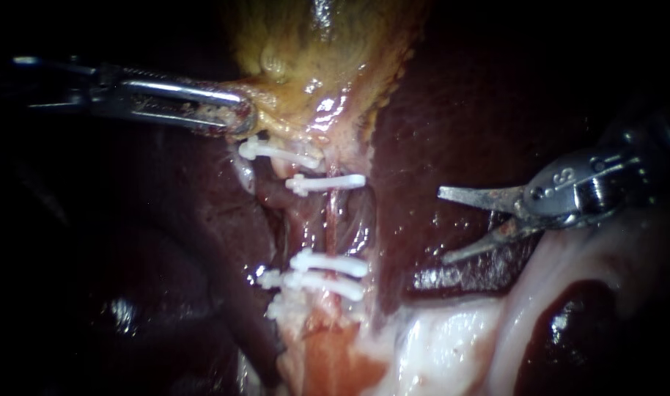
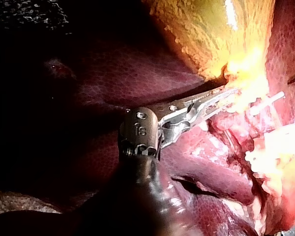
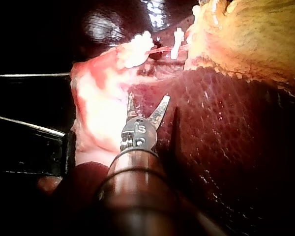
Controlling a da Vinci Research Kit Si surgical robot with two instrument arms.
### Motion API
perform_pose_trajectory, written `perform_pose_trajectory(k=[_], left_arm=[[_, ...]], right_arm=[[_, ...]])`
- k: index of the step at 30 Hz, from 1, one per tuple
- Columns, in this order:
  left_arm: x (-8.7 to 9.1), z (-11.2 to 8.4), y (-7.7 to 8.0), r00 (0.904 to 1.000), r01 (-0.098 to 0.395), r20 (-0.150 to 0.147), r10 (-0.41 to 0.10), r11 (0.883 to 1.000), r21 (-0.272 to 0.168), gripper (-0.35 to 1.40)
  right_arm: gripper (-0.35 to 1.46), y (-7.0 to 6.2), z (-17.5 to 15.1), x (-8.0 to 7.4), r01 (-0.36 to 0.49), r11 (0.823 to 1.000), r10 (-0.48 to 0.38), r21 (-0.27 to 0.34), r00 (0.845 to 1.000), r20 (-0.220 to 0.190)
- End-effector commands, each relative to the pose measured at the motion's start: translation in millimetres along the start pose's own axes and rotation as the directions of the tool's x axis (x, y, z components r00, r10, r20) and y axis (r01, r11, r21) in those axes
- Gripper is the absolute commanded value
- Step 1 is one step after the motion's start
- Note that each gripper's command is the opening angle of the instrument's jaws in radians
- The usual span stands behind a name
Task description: Go to the cutting position right tube
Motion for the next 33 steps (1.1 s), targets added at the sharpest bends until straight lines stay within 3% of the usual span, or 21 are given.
perform_pose_trajectory(k=[1, 5, 9, 13, 16, 19, 23, 33], left_arm=[[0.1, -0.2, 0.1, 1.0, 0.0, 0.0, 0.0, 1.0, -0.001, -0.35], [1.1, -2.1, 0.7, 1.0, 0.007, 0.005, -0.007, 1.0, -0.013, -0.35], [2.7, -5.0, 1.6, 0.9998, 0.018, 0.002, -0.018, 1.0, 0.003, -0.35], [3.5, -6.7, 2.1, 0.9995, 0.03, -0.009, -0.03, 1.0, 0.007, -0.35], [3.5, -6.8, 2.2, 0.9995, 0.03, -0.01, -0.03, 0.999, 0.01, -0.35], [3.4, -6.6, 2.2, 0.9995, 0.03, -0.01, -0.03, 0.999, 0.012, -0.35], [3.4, -6.5, 2.2, 0.9995, 0.03, -0.01, -0.029, 0.999, 0.012, -0.35], [3.3, -6.2, 2.3, 0.9995, 0.029, -0.012, -0.029, 0.999, 0.015, -0.35]], right_arm=[[1.43, 0.0, 0.1, 0.0, -0.001, 1.0, 0.001, 0.001, 1.0, 0.0], [1.43, 0.0, 0.1, 0.0, -0.001, 1.0, 0.001, 0.003, 1.0, 0.0], [1.43, 0.1, 0.0, 0.2, -0.003, 1.0, 0.003, 0.012, 1.0, 0.0], [1.43, 0.4, -0.3, 0.7, -0.007, 1.0, 0.007, 0.025, 1.0, 0.002], [1.43, 0.7, -0.4, 1.6, -0.016, 0.999, 0.016, 0.045, 1.0, -0.016], [1.43, 1.1, -0.3, 2.8, -0.053, 0.995, 0.061, 0.084, 0.995, -0.085], [1.42, 1.1, 1.1, 4.3, -0.132, 0.981, 0.152, 0.145, 0.979, -0.136], [1.3, 1.2, 6.9, 6.5, -0.218, 0.934, 0.255, 0.283, 0.962, -0.101]])
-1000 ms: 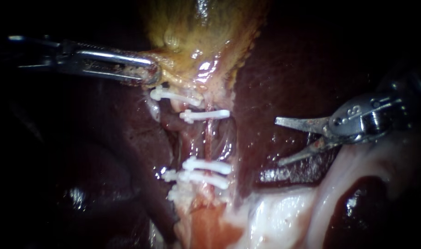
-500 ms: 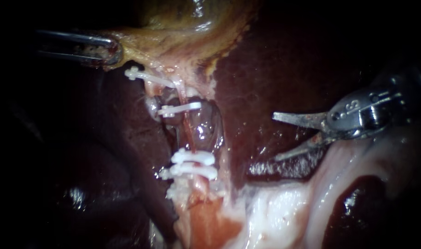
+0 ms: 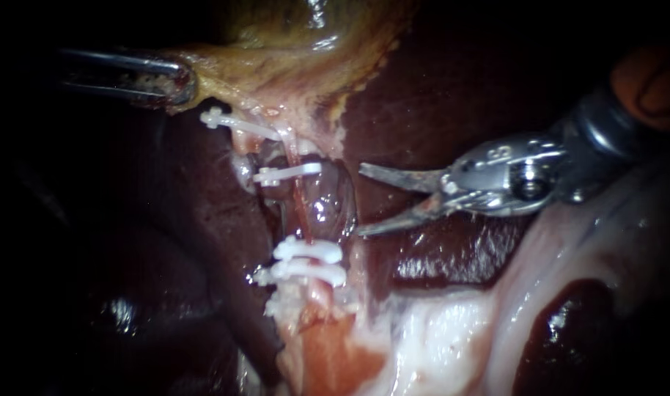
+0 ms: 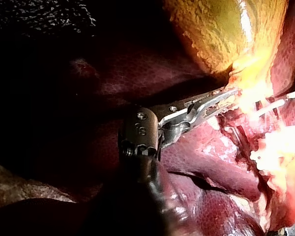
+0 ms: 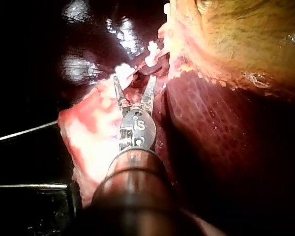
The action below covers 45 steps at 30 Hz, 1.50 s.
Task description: Go to the cutting position right tube
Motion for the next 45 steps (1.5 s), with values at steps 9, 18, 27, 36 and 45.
perform_pose_trajectory(k=[9, 18, 27, 36, 45], left_arm=[[0.0, 0.3, 0.4, 1.0, 0.0, -0.002, 0.0, 1.0, 0.004, -0.35], [0.0, 0.4, 0.5, 1.0, 0.0, -0.002, 0.0, 1.0, 0.005, -0.35], [0.0, 0.4, 0.5, 1.0, 0.0, -0.002, 0.0, 1.0, 0.005, -0.35], [0.0, 0.4, 0.5, 1.0, 0.0, -0.002, 0.0, 1.0, 0.005, -0.35], [0.0, 0.5, 0.5, 1.0, 0.0, -0.001, 0.0, 1.0, 0.002, -0.35]], right_arm=[[1.28, 1.9, 5.3, -0.6, -0.053, 0.997, 0.052, 0.06, 0.998, 0.027], [1.28, 2.5, 9.6, -0.1, -0.1, 0.992, 0.098, 0.078, 0.995, 0.028], [1.3, 3.3, 11.4, 0.7, -0.148, 0.982, 0.156, 0.113, 0.986, -0.06], [1.31, 2.9, 11.0, 1.7, -0.165, 0.959, 0.199, 0.23, 0.971, -0.131], [1.31, -0.1, 10.5, 4.2, -0.161, 0.91, 0.235, 0.382, 0.959, -0.155]])
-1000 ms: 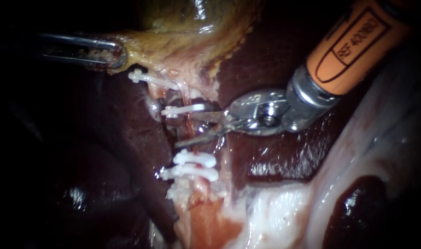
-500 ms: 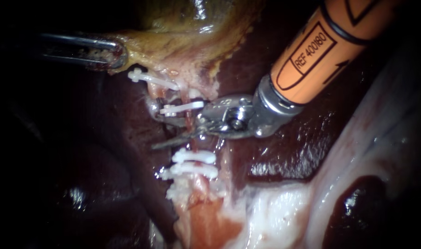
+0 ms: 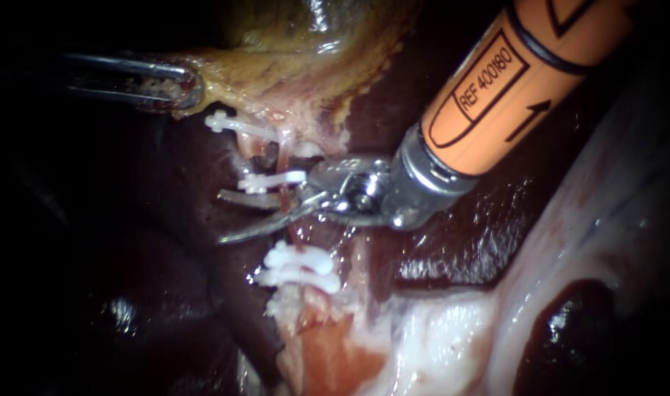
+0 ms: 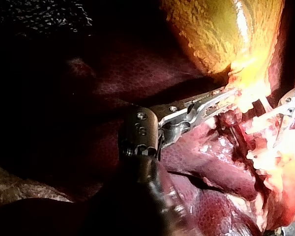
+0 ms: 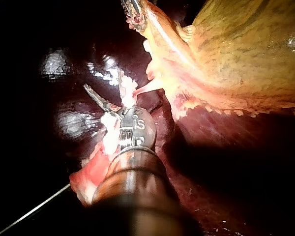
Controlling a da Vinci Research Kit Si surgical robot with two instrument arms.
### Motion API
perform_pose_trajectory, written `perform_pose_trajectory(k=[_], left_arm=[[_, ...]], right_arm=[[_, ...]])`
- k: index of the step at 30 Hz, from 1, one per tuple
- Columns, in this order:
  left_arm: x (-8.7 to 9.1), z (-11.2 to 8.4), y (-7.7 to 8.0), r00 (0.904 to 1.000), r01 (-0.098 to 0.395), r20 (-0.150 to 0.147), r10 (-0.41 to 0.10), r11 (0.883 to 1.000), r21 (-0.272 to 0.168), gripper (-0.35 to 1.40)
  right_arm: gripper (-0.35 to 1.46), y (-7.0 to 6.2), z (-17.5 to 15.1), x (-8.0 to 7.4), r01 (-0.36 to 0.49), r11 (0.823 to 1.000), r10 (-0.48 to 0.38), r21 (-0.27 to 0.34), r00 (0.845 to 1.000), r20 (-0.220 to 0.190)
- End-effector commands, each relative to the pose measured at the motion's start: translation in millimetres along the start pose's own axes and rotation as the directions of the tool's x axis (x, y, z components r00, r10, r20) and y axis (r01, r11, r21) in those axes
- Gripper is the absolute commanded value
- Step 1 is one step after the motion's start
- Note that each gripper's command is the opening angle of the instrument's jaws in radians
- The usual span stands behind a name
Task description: Go to the cutting position right tube
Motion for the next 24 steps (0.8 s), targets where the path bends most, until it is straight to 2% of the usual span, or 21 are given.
perform_pose_trajectory(k=[1, 5, 8, 12, 24], left_arm=[[0.0, 0.0, 0.0, 1.0, 0.0, 0.0, 0.0, 1.0, -0.001, -0.35], [0.0, 0.0, 0.0, 1.0, 0.0, 0.0, 0.0, 1.0, -0.001, -0.35], [0.0, 0.0, -0.1, 1.0, 0.0, 0.0, 0.0, 1.0, -0.002, -0.35], [0.0, 0.0, -0.1, 1.0, 0.0, 0.0, 0.0, 1.0, -0.002, -0.35], [0.0, 0.1, -0.2, 1.0, 0.0, 0.0, 0.0, 1.0, -0.002, -0.35]], right_arm=[[1.3, -0.4, 0.1, 0.1, -0.007, 1.0, 0.007, 0.018, 1.0, 0.003], [1.26, -2.1, 0.1, 1.0, -0.003, 0.996, 0.002, 0.091, 1.0, 0.007], [1.25, -2.6, -0.2, 1.7, -0.013, 0.993, 0.013, 0.116, 1.0, -0.002], [1.25, -2.6, -0.5, 2.2, -0.013, 0.996, 0.016, 0.083, 0.999, -0.035], [1.23, -2.3, -0.6, 1.9, -0.018, 0.997, 0.021, 0.081, 0.999, -0.035]])
